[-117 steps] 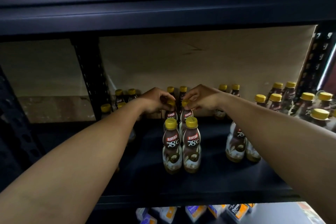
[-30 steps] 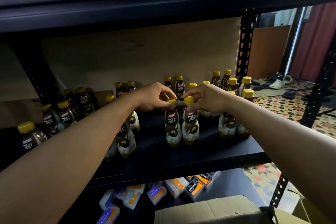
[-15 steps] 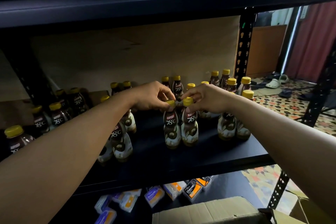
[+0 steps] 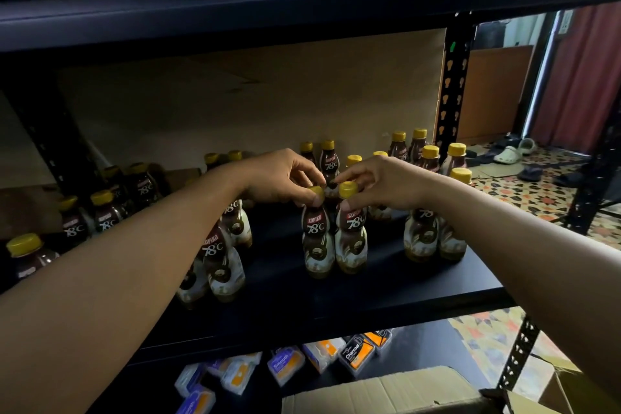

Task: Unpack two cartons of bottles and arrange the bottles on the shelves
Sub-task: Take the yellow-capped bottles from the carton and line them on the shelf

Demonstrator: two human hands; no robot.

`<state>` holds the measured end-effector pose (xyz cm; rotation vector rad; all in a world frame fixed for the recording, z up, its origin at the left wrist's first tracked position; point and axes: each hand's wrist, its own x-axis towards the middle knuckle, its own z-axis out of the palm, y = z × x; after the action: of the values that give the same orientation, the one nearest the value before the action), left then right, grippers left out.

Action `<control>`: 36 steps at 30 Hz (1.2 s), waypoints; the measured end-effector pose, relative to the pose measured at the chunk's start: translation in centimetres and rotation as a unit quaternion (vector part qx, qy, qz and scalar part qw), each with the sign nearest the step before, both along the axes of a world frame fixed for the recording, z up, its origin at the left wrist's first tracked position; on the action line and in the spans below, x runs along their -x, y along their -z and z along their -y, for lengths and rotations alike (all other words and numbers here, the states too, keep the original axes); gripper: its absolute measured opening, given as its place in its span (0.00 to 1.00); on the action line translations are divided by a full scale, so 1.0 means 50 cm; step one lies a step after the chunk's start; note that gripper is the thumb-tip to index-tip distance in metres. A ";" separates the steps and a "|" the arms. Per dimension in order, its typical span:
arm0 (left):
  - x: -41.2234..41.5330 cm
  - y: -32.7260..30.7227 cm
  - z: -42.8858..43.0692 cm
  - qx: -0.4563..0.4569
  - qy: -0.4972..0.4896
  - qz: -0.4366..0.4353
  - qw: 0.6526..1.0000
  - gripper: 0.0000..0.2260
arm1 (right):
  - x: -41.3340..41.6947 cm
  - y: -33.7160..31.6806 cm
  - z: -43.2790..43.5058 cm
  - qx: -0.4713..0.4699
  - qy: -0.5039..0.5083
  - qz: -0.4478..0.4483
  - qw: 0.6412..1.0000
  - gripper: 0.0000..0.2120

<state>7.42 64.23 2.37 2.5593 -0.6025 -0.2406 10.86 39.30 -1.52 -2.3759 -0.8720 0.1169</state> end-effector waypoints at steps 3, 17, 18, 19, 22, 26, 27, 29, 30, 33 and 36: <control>-0.008 -0.029 0.005 0.027 -0.020 0.031 0.999 0.15 | -0.012 -0.032 0.010 -0.017 0.021 0.005 1.000 0.27; -0.209 0.028 0.109 0.061 -0.026 0.078 0.995 0.19 | -0.214 -0.046 0.094 -0.052 0.136 -0.025 0.989 0.20; -0.224 0.042 0.113 0.062 -0.025 0.077 0.995 0.20 | -0.218 -0.042 0.093 -0.052 0.136 -0.034 0.989 0.21; -0.236 0.055 0.116 0.068 -0.024 0.075 0.995 0.19 | -0.223 -0.036 0.092 -0.057 0.136 -0.041 0.988 0.20; -0.264 0.081 0.123 0.094 -0.022 0.072 0.993 0.17 | -0.237 -0.021 0.084 -0.043 0.127 -0.038 0.990 0.17; -0.271 0.080 0.117 0.094 -0.017 0.071 0.993 0.17 | -0.240 -0.016 0.075 -0.039 0.121 -0.043 0.991 0.16; -0.270 0.078 0.111 0.087 -0.017 0.071 0.993 0.17 | -0.238 -0.018 0.070 -0.034 0.111 -0.042 0.992 0.15; -0.270 0.074 0.097 0.075 -0.019 0.068 0.995 0.18 | -0.233 -0.024 0.057 -0.025 0.096 -0.038 0.994 0.14; -0.267 0.072 0.089 0.068 -0.023 0.065 0.995 0.19 | -0.232 -0.025 0.048 -0.027 0.090 -0.042 0.995 0.14; -0.258 0.067 0.059 0.057 -0.040 0.055 0.996 0.20 | -0.221 -0.031 0.015 -0.012 0.074 -0.029 0.997 0.14; -0.240 0.058 0.024 0.053 -0.048 0.040 0.997 0.18 | -0.218 -0.035 -0.018 -0.012 0.059 -0.049 0.997 0.15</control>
<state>19.41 63.02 -0.51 2.4960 -0.5064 -0.0727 21.74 40.19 0.22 -2.3706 -0.6811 0.1732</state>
